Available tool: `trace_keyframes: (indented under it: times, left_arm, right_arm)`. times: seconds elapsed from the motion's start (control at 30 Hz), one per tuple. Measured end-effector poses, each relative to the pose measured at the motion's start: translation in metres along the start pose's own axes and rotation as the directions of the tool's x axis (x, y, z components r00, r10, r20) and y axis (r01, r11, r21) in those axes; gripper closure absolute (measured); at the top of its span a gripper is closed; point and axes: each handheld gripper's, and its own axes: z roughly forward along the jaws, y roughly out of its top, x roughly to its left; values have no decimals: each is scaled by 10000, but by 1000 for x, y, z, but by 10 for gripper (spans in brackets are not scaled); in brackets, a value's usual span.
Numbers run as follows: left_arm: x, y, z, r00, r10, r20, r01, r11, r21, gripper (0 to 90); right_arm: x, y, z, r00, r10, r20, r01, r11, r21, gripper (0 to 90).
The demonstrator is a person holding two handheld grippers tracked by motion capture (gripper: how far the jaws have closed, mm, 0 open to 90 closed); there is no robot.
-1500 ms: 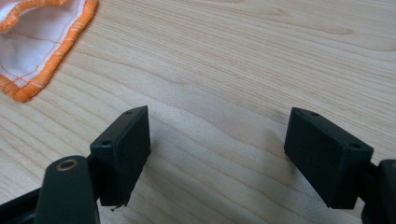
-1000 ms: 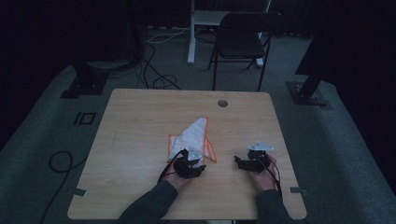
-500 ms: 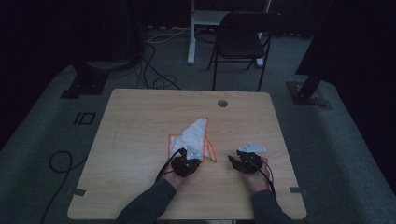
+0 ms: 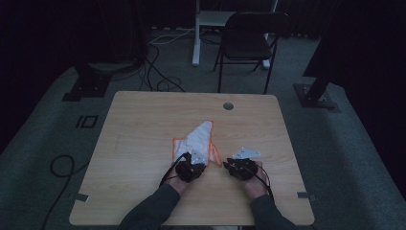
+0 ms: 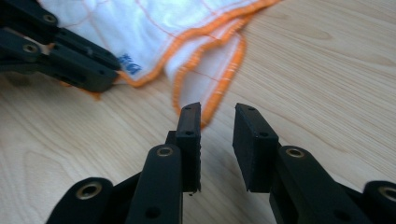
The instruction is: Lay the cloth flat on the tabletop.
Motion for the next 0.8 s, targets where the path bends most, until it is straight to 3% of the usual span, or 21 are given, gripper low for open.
trace_keyframes:
  times: [0.4, 0.63, 0.8]
  left_arm:
    - [1, -3, -2, 10000, 67, 27, -67, 10000, -15, 863]
    - [1, -10, -9, 9999, 89, 95, -89, 10000, -41, 864]
    - [3, -19, -17, 9998, 143, 159, -142, 9999, -68, 865]
  right_arm:
    - [17, 10, 16, 9990, -355, -257, 357, 9993, 88, 703]
    - [9, 10, 21, 9989, -472, -28, 473, 9983, 333, 882]
    - [6, 9, 21, 9988, -483, 121, 479, 9982, 356, 887]
